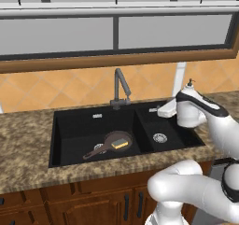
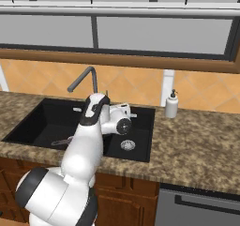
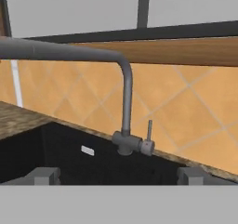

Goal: Pick the pan and sponge and place them into the sink. Then turn on the water.

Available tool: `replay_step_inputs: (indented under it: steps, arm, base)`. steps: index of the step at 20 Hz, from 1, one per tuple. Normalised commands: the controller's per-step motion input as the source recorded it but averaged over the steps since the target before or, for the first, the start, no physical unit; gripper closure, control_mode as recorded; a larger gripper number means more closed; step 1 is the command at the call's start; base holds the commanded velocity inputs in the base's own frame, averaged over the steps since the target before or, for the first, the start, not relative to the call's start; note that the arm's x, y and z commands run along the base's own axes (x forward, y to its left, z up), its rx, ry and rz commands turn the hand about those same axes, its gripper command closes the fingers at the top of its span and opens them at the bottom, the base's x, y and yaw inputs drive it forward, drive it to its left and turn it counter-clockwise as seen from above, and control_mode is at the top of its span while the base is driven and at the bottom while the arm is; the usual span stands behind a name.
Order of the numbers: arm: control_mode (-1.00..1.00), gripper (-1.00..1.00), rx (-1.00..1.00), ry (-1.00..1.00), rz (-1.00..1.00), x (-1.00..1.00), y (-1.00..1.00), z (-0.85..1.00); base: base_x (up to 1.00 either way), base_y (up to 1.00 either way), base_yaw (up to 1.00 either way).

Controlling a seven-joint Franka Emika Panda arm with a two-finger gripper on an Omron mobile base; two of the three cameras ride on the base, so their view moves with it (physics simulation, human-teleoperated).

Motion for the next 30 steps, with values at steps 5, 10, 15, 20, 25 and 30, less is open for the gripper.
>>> replay_step_inputs:
  steps: [5,10,15,20,25,30]
  arm:
    - [-1.0,-1.0,0.0,0.0,0.03,0.29,0.19,-0.31]
    - [-1.0,-1.0,0.0,0.0,0.0,0.11,0.36,-0.12]
    - [-1.0,-1.0,0.0,0.0,0.0,0.05,0.33,0.0]
    - [-1.0,-1.0,0.02,-0.02,0.0,0.1,0.28,0.0]
    - [-1.0,-1.0,0.13,-0.1,0.0,0.06,0.02,0.1]
    - [-1.0,-1.0,0.16,-0.16,0.0,0.0,0.0,0.17]
  base:
    - [0.0,0.0,0.0]
    - [0.0,0.0,0.0]
    - [0.0,0.0,0.0]
    - [0.0,0.0,0.0]
    - [0.0,0.0,0.0]
    - [0.0,0.0,0.0]
